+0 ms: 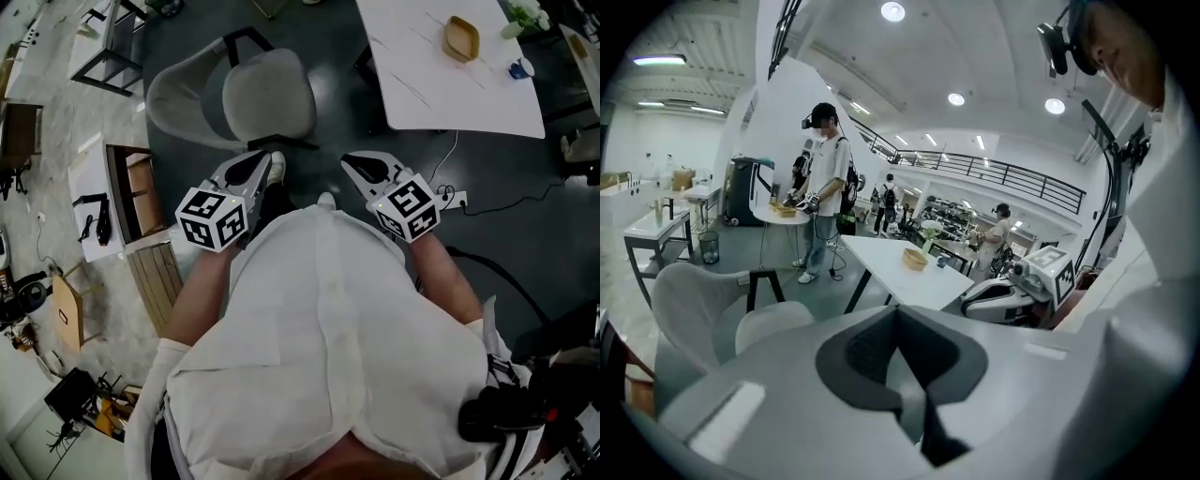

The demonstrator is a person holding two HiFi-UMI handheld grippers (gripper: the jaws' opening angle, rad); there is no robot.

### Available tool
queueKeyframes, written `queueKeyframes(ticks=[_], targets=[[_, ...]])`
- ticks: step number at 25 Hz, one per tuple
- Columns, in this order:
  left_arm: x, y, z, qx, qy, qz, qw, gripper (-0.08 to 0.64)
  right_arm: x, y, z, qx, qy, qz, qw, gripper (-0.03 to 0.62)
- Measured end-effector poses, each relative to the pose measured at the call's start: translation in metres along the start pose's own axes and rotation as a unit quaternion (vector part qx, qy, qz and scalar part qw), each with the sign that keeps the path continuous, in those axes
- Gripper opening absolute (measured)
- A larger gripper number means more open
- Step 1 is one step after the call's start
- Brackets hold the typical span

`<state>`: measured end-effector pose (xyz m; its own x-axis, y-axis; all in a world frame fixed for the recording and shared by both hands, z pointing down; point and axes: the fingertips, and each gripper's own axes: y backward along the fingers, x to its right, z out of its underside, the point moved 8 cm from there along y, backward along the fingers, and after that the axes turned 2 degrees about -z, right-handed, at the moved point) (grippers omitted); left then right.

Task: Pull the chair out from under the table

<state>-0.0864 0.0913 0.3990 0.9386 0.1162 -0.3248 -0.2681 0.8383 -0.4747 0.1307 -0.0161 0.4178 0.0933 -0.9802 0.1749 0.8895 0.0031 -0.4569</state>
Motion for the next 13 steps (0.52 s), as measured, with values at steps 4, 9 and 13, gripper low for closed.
queueKeyframes(ticks=[4,9,13], targets=[[-0.007,0.007,0.005,-0.004,0.006,-0.010,0.9999,0.008,-0.004,-0.008,-0.002,-0.004,0.006,-0.009,1.000,0.014],[-0.019,0.019,0.011,0.000,0.017,-0.024,0.9996,0.007,-0.007,-0.022,-0.004,-0.006,0.013,-0.021,1.000,0.013],[-0.023,0.030,0.007,0.007,0.024,-0.050,0.9984,0.008,-0.007,-0.032,-0.011,-0.003,0.024,-0.048,0.999,0.009]])
